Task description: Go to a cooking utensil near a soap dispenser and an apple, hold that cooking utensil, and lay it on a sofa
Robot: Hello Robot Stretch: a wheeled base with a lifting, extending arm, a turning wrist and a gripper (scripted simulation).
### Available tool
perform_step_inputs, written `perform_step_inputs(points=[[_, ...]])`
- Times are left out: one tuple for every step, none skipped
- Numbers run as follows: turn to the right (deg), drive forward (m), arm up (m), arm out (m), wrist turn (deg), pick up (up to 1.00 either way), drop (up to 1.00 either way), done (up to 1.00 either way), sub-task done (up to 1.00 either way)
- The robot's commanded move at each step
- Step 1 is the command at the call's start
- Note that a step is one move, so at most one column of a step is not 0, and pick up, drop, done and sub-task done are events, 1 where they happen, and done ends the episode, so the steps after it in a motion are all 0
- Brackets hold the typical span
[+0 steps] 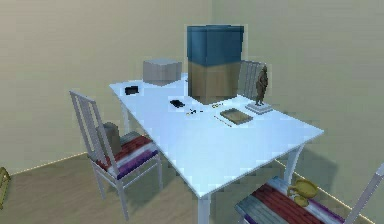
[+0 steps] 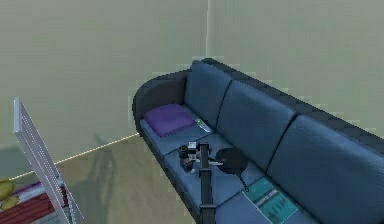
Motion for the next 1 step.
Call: perform_step_inputs(points=[[0.0,0.00,0.00,0.00,0.0,0.00,1.00,0.00,0.00]])
